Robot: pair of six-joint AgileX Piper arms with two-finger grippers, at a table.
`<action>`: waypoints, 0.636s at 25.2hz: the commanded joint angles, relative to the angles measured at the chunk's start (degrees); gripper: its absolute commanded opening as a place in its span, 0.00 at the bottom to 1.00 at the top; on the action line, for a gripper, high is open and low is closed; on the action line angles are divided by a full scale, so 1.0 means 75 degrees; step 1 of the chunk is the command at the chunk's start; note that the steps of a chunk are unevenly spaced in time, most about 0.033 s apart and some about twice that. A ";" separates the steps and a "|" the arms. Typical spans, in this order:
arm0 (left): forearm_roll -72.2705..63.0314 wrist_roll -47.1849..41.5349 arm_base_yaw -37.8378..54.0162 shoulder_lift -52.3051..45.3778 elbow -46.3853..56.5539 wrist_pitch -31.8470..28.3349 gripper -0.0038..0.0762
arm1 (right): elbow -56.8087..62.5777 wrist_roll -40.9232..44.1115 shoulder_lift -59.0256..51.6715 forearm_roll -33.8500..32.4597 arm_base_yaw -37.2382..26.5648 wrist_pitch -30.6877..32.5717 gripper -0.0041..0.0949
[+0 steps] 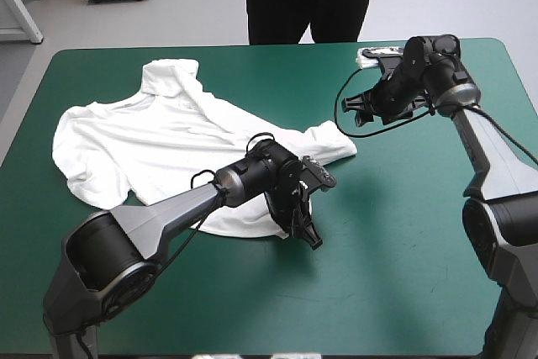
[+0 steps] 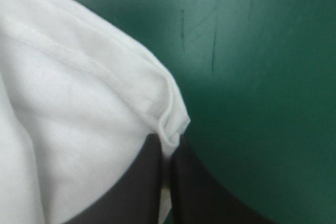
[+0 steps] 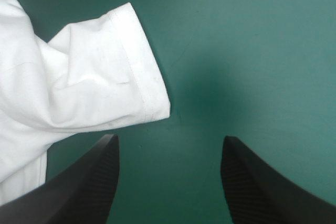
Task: Fold the cloth
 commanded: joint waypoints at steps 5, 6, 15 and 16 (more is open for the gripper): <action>-0.0987 -0.0043 -0.0141 -0.0047 0.0161 0.0616 0.04 | -0.0225 -0.0010 0.0264 0.0058 0.0008 -0.0323 0.60; -0.0991 -0.0043 -0.0141 -0.0047 0.0161 0.0599 0.04 | -0.0225 -0.0010 0.0305 0.0090 0.0008 -0.0342 0.60; -0.1394 0.0118 -0.0141 -0.0047 0.0161 0.0493 0.04 | -0.0225 0.0051 0.0725 -0.0308 0.0518 -0.0485 0.58; -0.1518 0.0118 -0.0141 -0.0047 0.0161 0.0507 0.04 | -0.0225 0.0190 0.0825 -0.0453 0.0605 -0.0485 0.58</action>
